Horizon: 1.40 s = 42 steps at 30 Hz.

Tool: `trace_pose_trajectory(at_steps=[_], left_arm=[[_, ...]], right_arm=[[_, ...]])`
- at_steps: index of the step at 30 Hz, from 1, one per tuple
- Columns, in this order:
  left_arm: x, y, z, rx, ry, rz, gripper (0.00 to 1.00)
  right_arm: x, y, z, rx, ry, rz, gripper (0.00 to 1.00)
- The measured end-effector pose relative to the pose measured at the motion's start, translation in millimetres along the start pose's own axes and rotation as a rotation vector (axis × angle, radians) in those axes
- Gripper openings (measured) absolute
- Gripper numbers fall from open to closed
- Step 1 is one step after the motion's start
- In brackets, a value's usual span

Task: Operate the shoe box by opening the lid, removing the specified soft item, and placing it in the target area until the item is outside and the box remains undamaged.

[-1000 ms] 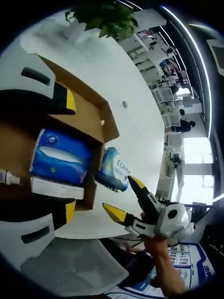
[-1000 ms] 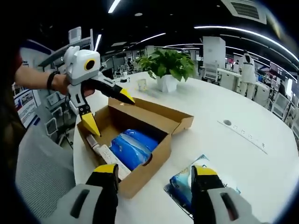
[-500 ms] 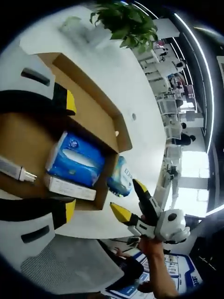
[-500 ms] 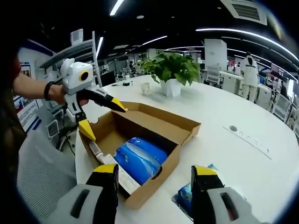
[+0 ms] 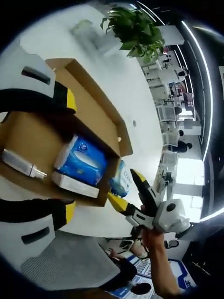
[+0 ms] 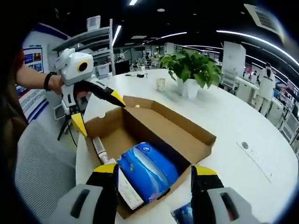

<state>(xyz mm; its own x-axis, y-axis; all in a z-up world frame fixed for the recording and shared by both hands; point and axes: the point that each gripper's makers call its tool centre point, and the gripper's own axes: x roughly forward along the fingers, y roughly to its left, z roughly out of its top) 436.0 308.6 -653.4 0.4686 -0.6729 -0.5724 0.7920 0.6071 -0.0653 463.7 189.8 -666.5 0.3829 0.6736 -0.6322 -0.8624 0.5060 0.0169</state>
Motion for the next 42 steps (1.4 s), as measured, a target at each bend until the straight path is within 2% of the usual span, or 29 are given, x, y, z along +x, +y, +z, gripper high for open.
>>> trace_pose_trajectory(at_steps=[7,10,14,23,33,38,42], left_arm=[[-15,3.6,-0.4,-0.021,-0.018,0.005,0.75],[-21,4.2,-2.5,-0.019,-0.019,0.012,0.76],[-27,8.5,-7.3,-0.018,-0.018,0.024,0.76],[-39,17.4,-11.2,-0.040,-0.021,0.044,0.75],[-47,20.4,-16.1,-0.042,-0.012,0.065,0.75],[-52,21.7,-19.4,-0.050,-0.008,0.072,0.75],[-55,21.6,-20.3,-0.050,-0.007,0.074,0.74]], right_arm=[[22,6,8.2,-0.127,0.072,0.034,0.58],[31,5,7.0,-0.152,0.102,0.051,0.58],[40,5,-0.3,-0.210,0.167,0.085,0.58],[54,15,-11.4,-0.301,0.251,0.168,0.57],[69,17,-20.7,-0.398,0.333,0.219,0.56],[75,20,-33.7,-0.474,0.394,0.247,0.57],[81,20,-37.3,-0.484,0.409,0.254,0.57]])
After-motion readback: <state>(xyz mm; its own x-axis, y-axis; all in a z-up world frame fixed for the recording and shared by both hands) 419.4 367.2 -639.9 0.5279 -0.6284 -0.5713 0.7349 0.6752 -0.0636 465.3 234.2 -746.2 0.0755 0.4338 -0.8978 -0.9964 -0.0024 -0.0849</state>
